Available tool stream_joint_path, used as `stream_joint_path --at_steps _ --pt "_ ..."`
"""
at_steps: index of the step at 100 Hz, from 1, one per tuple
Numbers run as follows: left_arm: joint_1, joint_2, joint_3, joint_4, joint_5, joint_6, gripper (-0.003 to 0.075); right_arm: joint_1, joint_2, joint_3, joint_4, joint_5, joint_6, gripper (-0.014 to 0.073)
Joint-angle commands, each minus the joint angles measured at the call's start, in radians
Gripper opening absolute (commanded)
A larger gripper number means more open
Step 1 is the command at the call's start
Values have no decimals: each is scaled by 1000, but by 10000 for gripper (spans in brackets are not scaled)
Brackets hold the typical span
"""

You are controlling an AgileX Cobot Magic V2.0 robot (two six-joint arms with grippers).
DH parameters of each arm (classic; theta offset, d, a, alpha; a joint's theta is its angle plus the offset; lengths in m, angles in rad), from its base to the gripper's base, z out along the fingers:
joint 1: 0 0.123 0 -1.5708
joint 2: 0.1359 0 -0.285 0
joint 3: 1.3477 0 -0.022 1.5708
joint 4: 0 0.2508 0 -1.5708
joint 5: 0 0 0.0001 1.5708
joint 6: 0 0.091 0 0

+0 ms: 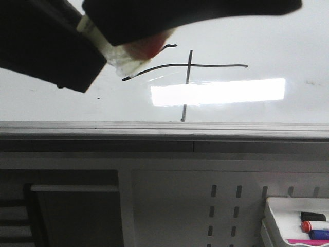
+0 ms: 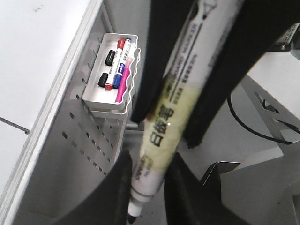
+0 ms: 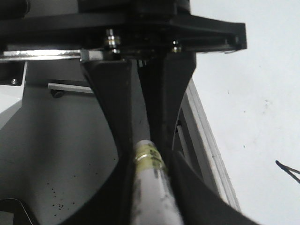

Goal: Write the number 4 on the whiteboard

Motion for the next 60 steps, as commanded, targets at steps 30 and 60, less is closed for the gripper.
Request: stream_joint_path --at_steps 30,60 --pt "-5 -9 -33 -41 -51 -45 -20 1 -15 -30 6 -103 -12 94" --pt "-4 -9 -33 -41 -76 -51 -20 1 -24 -30 6 -141 -12 451"
